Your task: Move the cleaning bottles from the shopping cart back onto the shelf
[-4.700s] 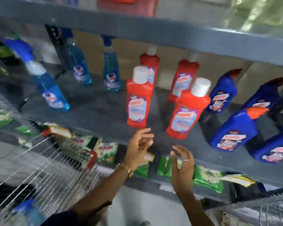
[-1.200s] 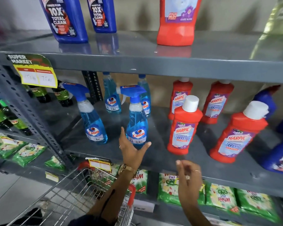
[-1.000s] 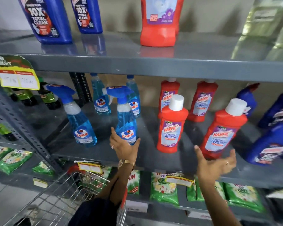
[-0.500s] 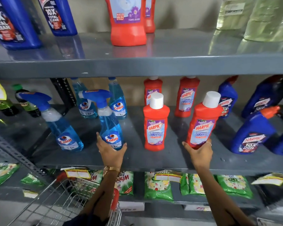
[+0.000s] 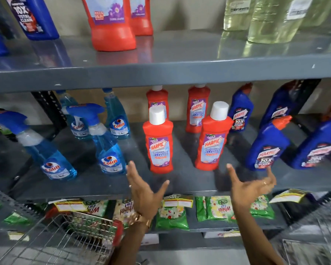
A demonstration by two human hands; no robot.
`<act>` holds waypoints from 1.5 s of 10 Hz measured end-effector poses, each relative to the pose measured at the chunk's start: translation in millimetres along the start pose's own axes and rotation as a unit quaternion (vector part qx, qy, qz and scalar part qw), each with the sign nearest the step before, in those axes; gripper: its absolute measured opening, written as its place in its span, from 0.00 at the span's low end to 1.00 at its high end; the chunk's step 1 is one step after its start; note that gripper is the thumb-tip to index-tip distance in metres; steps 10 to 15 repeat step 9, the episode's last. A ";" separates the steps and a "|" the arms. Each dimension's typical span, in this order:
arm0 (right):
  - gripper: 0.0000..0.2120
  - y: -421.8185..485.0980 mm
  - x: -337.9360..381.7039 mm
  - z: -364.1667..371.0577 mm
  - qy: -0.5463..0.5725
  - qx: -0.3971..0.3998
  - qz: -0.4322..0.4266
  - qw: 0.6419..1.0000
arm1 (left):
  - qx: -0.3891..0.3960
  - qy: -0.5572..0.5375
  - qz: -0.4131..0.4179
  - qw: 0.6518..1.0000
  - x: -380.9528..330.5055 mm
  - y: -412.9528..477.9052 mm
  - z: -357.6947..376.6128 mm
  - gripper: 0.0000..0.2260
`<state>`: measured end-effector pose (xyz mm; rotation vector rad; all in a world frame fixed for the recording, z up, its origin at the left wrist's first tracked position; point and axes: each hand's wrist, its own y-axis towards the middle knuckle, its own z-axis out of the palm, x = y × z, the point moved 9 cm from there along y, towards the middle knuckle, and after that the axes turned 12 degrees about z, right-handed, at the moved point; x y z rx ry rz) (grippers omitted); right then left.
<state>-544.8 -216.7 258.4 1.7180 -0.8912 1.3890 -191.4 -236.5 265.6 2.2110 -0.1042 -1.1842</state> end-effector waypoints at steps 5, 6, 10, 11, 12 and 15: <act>0.51 103.8 -9.1 15.2 -0.073 0.103 0.006 0.992 | -0.034 0.006 -0.165 0.986 22.8 18.2 56.4 0.50; 0.52 103.3 -5.3 14.0 -0.059 0.106 -0.011 0.992 | -0.038 0.026 -0.162 0.986 19.8 17.5 55.7 0.48; 0.63 79.9 1.5 -18.0 0.004 0.128 0.006 0.992 | -0.017 -0.014 -0.153 0.988 9.8 16.3 56.2 0.54; 0.63 79.9 1.5 -18.0 0.004 0.128 0.006 0.992 | -0.017 -0.014 -0.153 0.988 9.8 16.3 56.2 0.54; 0.63 79.9 1.5 -18.0 0.004 0.128 0.006 0.992 | -0.017 -0.014 -0.153 0.988 9.8 16.3 56.2 0.54; 0.63 79.9 1.5 -18.0 0.004 0.128 0.006 0.992 | -0.017 -0.014 -0.153 0.988 9.8 16.3 56.2 0.54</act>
